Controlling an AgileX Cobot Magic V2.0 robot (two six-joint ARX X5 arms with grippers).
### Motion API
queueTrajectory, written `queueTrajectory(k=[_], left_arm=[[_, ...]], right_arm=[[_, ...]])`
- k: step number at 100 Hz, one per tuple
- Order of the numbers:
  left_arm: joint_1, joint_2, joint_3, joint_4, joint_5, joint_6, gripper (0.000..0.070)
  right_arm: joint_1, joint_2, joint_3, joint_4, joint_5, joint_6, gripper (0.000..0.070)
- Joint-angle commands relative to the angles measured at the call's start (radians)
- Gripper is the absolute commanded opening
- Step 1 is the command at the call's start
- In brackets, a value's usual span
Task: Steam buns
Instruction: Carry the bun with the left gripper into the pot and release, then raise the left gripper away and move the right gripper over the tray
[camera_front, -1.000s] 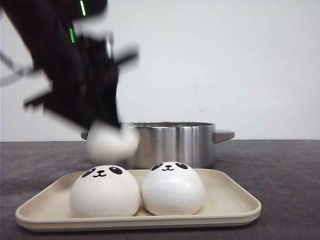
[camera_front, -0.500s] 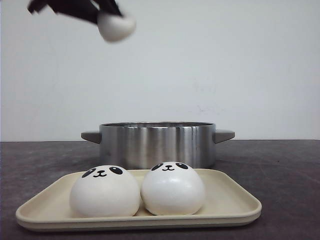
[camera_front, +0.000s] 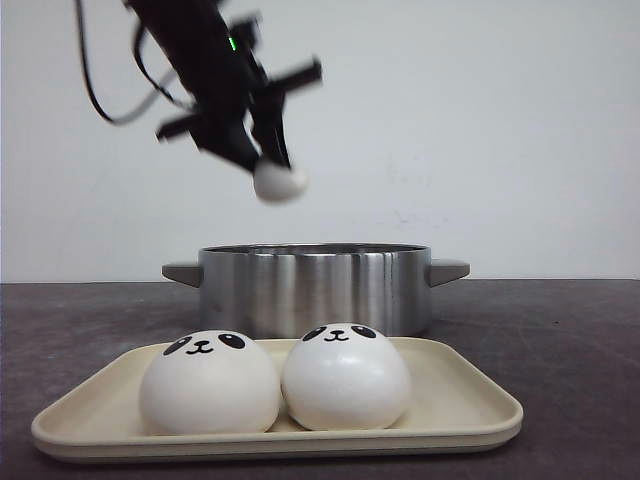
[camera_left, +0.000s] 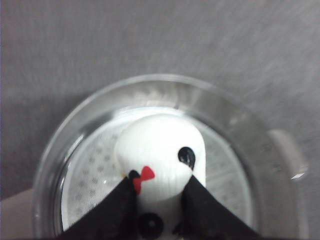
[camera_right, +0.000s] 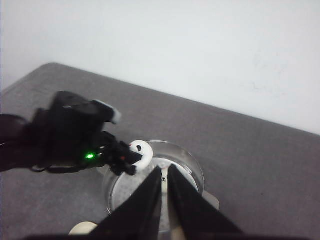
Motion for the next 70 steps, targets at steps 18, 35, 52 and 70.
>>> queueTrajectory(k=[18, 35, 52, 70], left_arm=[[0.003, 0.125, 0.044, -0.012, -0.029, 0.025, 0.0052], [0.007, 0.166, 0.044, -0.019, -0.029, 0.024, 0.0378], [0.006, 0.166, 0.045, -0.010, -0.022, 0.023, 0.0489], [0.007, 0.163, 0.087, -0.080, -0.021, 0.020, 0.0488]], right_arm=[[0.011, 0.010, 0.018, -0.032, 0.004, 0.011, 0.0012], [0.011, 0.010, 0.018, -0.062, 0.006, 0.011, 0.0012], [0.011, 0.010, 0.018, -0.086, 0.011, 0.011, 0.0012], [0.011, 0.010, 0.010, -0.113, 0.011, 0.016, 0.0012]])
